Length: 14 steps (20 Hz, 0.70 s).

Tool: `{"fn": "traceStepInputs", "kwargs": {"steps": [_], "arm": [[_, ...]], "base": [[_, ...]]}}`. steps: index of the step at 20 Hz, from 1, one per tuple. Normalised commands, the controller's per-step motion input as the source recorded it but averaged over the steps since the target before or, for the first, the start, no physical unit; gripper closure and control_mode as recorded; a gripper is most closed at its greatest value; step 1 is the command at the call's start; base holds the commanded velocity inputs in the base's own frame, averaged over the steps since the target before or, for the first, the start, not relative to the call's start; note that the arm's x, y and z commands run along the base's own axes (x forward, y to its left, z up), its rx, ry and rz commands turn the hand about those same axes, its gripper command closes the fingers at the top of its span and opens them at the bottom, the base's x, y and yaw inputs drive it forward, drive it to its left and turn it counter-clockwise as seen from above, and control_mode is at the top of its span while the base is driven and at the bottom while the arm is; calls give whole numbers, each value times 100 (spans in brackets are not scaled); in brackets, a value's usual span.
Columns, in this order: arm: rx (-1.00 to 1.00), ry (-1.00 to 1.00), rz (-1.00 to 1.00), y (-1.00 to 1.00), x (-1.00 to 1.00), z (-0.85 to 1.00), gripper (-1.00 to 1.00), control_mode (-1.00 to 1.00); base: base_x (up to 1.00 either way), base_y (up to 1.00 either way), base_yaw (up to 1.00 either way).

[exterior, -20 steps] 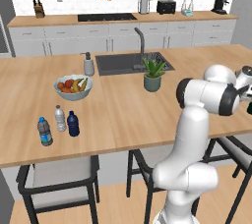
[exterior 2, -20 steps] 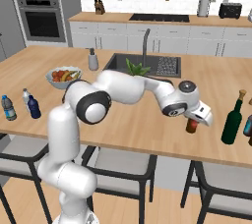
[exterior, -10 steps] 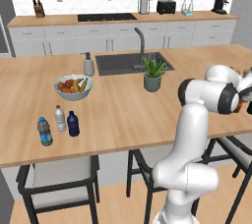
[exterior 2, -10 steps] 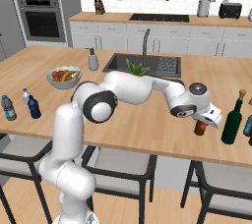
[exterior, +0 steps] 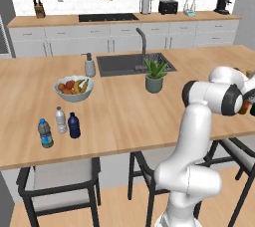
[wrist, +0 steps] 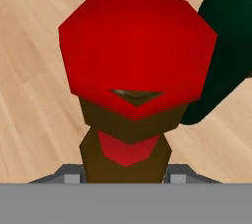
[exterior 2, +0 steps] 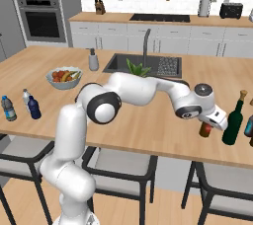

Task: Move the plastic bottles in the middle to the plastics group, and the glass bottles in the middle to the glass group.

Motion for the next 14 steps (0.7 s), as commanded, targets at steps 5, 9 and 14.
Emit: {"fn": "traceStepInputs", "kwargs": {"steps": [5, 9, 14], "arm": [[0, 0, -19, -5, -4, -1, 100, -100], [0, 0, -17, -6, 0, -9, 100, -100], [1, 0, -2, -3, 0, -33, 100, -100]], "base": [[0, 0, 0], [0, 0, 0], [0, 0, 0]]}}
